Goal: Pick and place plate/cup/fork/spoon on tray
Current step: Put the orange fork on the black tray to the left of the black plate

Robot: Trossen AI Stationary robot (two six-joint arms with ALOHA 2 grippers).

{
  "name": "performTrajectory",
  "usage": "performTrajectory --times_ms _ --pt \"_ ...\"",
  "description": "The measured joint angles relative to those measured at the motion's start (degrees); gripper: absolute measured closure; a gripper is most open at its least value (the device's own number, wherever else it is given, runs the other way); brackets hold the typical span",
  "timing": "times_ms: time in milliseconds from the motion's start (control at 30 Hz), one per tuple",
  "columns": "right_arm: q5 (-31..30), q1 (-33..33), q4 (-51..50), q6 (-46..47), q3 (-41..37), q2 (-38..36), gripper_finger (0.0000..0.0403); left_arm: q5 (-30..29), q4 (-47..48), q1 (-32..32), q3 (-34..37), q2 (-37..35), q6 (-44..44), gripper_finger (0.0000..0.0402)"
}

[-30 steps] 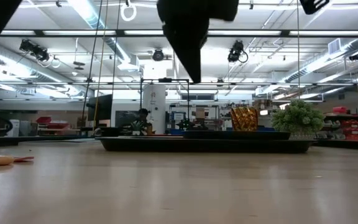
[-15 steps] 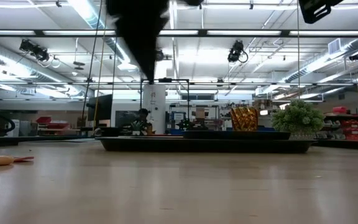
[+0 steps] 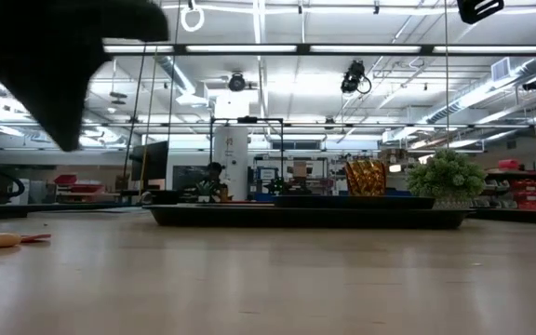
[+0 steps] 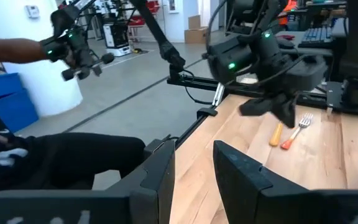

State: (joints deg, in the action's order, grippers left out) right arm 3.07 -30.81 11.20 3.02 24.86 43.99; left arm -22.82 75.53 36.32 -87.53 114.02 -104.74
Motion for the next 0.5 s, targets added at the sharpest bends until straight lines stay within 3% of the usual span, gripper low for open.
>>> performTrajectory --times_ms 167,333,500 --pt "0.0 0.0 0.0 -1.4 0.0 0.0 0.0286 7.3 1.3 3.0 6.0 -5.1 -17.3 0.0393" --pt "0.1 0.0 0.6 -2.1 0.0 0.0 0.0286 16.2 -8.4 3.5 16.1 -11.5 -22.8 0.0394" --pt "0.1 0.0 1.0 -2.2 0.0 0.0 0.0286 18.2 -12.9 2.5 24.2 -16.6 -26.3 0.0392"
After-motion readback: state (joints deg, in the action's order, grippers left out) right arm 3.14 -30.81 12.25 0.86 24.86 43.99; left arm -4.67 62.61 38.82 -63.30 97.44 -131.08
